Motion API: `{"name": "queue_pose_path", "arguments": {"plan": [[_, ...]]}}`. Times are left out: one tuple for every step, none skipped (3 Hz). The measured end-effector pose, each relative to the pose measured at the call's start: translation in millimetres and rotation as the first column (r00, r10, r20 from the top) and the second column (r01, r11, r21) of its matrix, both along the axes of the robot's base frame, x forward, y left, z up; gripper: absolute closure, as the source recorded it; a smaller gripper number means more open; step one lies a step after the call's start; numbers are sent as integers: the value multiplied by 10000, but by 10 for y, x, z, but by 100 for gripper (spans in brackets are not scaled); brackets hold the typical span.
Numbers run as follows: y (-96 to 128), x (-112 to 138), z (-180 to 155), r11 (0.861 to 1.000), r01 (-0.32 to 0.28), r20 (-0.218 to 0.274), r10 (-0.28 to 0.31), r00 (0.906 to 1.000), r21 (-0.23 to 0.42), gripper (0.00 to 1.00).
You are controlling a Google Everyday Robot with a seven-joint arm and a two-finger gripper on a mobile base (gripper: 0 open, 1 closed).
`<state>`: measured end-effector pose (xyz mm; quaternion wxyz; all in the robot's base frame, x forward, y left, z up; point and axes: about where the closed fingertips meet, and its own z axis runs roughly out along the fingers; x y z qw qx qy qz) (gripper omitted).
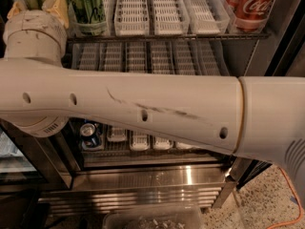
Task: Pick green can from top shelf of fridge
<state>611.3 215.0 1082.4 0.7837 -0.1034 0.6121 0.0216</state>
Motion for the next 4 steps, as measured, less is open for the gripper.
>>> {"name": "queue_pose_path", "arguments": {"plan": [[-11, 25, -17, 10000, 21, -24, -21, 10000, 3, 38], [-21, 56, -39, 10000, 40, -53, -40, 10000, 11, 35], [-29, 101, -73, 10000, 51, -109, -50, 9999, 12, 33], [-20, 165, -129, 10000, -24, -246, 24, 9997, 4, 31]]}}
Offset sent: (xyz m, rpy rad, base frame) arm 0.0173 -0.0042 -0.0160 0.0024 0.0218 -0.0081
